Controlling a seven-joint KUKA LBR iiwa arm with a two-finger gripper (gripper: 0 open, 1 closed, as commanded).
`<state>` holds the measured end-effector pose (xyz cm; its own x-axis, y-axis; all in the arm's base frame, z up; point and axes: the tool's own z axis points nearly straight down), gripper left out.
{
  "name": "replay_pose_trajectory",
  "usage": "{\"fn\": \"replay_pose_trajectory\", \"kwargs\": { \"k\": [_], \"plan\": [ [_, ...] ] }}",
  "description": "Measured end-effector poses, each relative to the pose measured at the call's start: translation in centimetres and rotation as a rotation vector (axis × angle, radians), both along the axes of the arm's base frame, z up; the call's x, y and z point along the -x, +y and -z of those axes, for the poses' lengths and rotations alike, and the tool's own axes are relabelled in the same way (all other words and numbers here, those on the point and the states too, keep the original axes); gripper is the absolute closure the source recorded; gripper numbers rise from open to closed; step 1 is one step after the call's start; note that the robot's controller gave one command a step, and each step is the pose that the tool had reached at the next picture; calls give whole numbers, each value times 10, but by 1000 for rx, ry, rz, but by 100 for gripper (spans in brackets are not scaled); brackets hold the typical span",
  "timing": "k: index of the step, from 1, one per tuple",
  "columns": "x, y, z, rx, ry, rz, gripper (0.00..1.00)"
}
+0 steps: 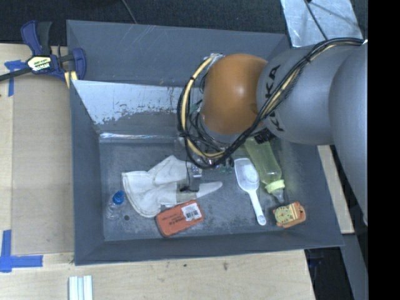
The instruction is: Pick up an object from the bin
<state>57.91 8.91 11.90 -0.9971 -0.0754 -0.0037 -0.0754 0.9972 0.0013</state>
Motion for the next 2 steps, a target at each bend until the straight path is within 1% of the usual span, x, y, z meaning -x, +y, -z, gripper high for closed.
{"fn": "replay_pose_trajectory", "kwargs": {
  "k": [1,2],
  "plan": [
    [-3,12,10,2,0,-27,0],
    [-6,16,39,0,-3,30,100]
  ]
}}
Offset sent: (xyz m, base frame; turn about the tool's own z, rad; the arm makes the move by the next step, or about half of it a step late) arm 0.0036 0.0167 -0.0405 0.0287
